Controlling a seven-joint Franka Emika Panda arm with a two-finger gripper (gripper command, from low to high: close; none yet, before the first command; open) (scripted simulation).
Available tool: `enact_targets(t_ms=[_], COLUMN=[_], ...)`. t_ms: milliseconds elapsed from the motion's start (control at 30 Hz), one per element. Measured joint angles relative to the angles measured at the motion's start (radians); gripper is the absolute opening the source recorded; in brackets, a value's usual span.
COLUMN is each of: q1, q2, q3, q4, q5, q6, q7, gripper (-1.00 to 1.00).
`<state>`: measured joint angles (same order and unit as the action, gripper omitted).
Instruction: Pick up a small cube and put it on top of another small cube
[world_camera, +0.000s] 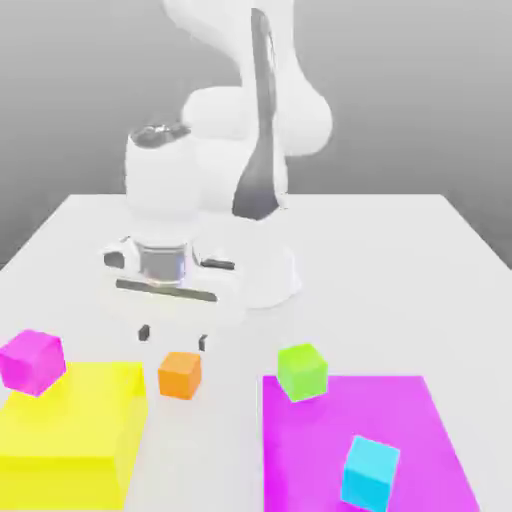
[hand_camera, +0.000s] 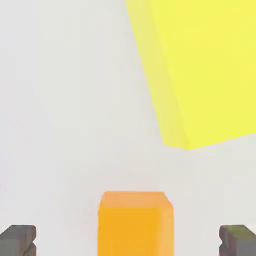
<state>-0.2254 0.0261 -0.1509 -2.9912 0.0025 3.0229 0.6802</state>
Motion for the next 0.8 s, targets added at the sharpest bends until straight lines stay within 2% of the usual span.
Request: enact_targets(t_ms=[67,167,200,433,567,733,800], q1=[-0.061,-0.135,-0.147,-0.147,-0.103,-0.101,-0.11], q2=[0.076,0.185,0.204,0.201,0.078,-0.101,-0.143], q3=[0.07,0.141,0.151,0.152,0.1,0.085,0.092], q4=[0.01,0.028,0.031,0.03,0.009,-0.023,0.016], q5=[0.041,0.039,0.038,0.038,0.0,-0.036,-0.072], q6=[0.062,0.152,0.168,0.165,0.064,-0.083,-0.139], q7=[-0.029,-0.032,-0.032,-0.031,0.0,0.02,0.016], gripper=[0.0,0.0,-1.0,-1.0,-1.0,-1.0,-1.0])
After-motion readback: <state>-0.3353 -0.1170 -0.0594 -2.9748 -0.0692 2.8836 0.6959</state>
